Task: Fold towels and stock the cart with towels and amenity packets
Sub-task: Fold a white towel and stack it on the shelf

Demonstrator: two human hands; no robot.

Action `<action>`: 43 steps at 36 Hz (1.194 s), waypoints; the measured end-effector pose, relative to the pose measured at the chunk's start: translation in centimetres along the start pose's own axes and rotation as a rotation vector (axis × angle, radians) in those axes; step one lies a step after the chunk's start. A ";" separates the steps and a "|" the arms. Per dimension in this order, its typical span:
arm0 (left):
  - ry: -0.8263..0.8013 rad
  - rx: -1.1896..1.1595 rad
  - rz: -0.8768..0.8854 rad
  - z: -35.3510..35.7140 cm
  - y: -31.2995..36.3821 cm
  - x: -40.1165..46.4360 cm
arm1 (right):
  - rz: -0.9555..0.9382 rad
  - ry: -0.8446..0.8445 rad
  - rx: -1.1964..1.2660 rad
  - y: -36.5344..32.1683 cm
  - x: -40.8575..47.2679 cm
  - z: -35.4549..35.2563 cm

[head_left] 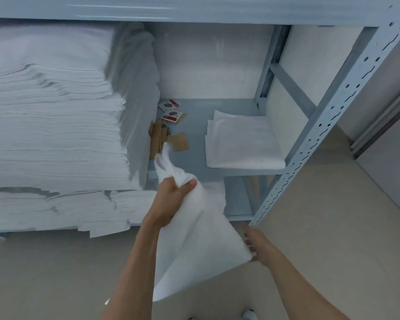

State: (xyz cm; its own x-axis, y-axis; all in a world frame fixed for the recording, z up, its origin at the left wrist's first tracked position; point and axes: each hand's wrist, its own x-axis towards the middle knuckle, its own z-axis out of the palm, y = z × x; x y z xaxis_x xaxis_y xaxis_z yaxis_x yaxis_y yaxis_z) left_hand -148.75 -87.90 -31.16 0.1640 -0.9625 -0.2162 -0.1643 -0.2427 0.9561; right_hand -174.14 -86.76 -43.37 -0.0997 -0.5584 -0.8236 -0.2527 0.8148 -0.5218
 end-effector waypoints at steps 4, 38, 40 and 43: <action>0.058 -0.013 -0.138 -1.4 -2.0 -0.5 | 0.232 -0.291 0.245 5.3 1.5 0.7; 0.153 -0.321 -0.252 -4.1 -11.0 -2.2 | -0.621 0.245 0.102 -4.8 -3.2 -3.4; 0.177 -0.321 -0.292 -3.1 -10.7 -1.8 | -0.607 0.365 -0.068 -4.8 -3.0 -3.8; 0.205 -0.324 -0.328 -1.8 -10.4 -1.3 | -0.504 0.527 -0.259 -3.8 -2.9 -4.3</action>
State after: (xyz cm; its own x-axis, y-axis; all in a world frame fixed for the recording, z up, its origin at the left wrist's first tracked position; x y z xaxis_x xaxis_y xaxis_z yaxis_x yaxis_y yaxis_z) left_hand -145.47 -83.93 -40.46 0.3496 -0.7900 -0.5036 0.2333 -0.4472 0.8635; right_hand -177.03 -88.87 -38.05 -0.3414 -0.9056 -0.2515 -0.5995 0.4159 -0.6838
